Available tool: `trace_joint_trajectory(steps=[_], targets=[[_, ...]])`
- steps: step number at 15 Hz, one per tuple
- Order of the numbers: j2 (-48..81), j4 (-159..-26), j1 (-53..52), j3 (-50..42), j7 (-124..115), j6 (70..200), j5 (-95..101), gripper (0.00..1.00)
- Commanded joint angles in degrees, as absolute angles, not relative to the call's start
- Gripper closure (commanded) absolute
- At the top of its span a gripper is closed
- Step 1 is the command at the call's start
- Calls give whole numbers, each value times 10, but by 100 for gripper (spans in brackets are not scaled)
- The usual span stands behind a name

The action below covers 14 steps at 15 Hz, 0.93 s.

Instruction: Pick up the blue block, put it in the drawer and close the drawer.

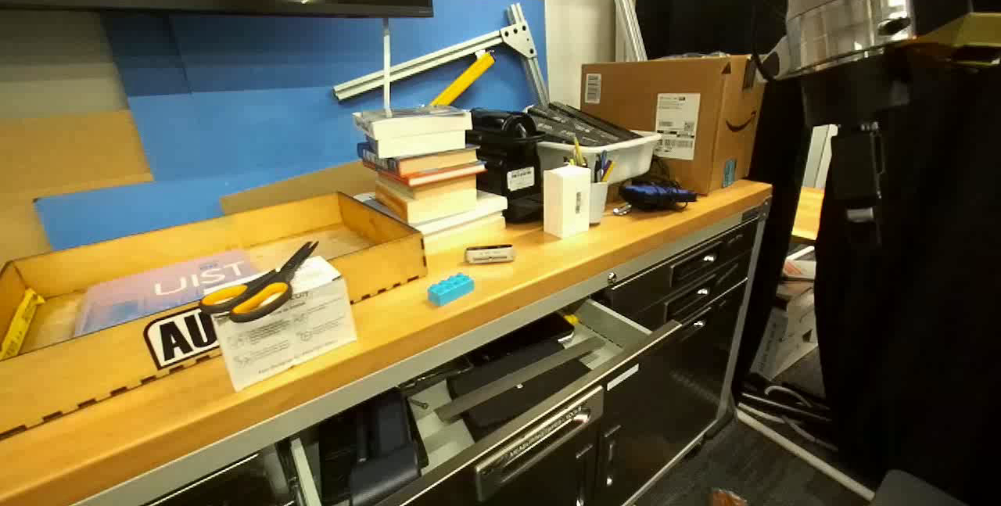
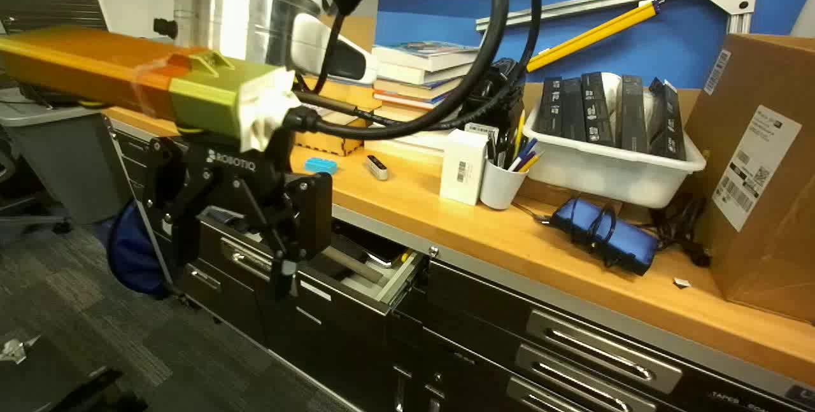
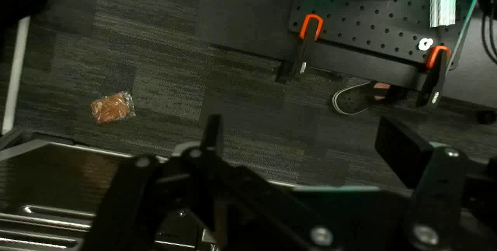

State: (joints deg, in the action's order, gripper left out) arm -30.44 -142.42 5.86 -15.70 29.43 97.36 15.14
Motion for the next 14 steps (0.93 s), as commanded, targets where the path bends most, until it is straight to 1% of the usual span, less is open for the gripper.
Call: trace_joint_trajectory(steps=[1, 12, 14], targets=[[-304, -1421, 60, -155, 295, 972, 150, 0], [-305, -1417, 60, -155, 295, 972, 150, 0], [-276, -1407, 60, -139, 260, 986, 163, 0]])
